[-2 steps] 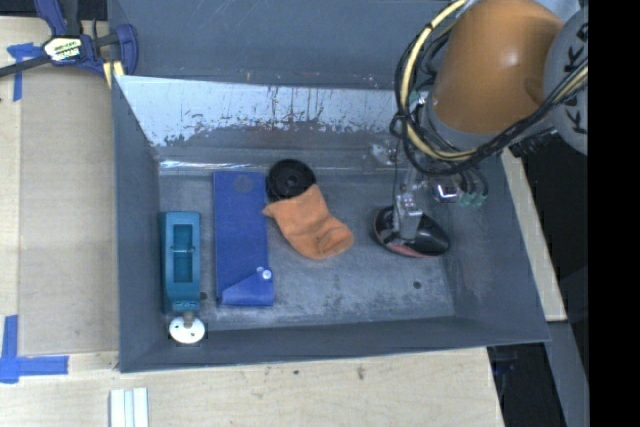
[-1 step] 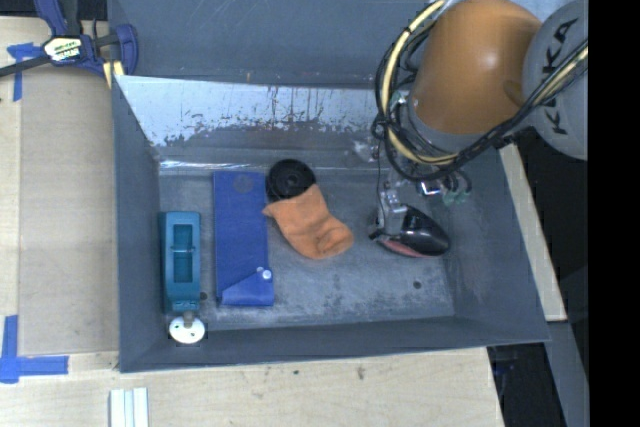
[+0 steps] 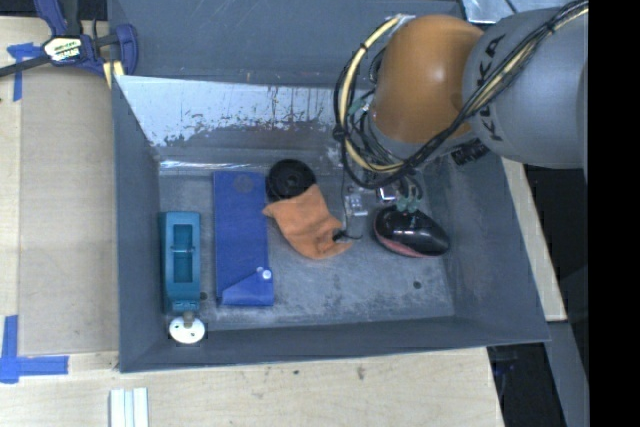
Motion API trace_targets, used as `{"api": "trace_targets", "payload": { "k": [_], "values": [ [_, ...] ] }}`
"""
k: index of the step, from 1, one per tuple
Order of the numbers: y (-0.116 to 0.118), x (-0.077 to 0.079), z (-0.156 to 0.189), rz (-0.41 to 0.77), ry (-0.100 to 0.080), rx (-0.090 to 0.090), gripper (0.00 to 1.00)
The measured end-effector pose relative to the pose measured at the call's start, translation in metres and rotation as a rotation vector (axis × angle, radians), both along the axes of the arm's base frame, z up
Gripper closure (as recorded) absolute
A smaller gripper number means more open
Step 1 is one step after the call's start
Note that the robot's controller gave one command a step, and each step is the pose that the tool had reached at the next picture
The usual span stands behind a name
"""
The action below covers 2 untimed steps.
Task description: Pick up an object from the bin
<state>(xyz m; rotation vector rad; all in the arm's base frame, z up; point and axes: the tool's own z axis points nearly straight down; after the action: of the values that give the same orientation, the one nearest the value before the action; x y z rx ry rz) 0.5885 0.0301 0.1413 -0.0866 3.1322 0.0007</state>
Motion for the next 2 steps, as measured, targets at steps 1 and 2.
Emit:
{"api": "trace_targets", "payload": {
  "k": [1,2],
  "values": [
    [0.021,0.012,-0.024,0.104,0.011,-0.001,0.0],
    [0.049,-0.009,-0.063,0.061,-0.022,0.003,1.0]
  ]
}}
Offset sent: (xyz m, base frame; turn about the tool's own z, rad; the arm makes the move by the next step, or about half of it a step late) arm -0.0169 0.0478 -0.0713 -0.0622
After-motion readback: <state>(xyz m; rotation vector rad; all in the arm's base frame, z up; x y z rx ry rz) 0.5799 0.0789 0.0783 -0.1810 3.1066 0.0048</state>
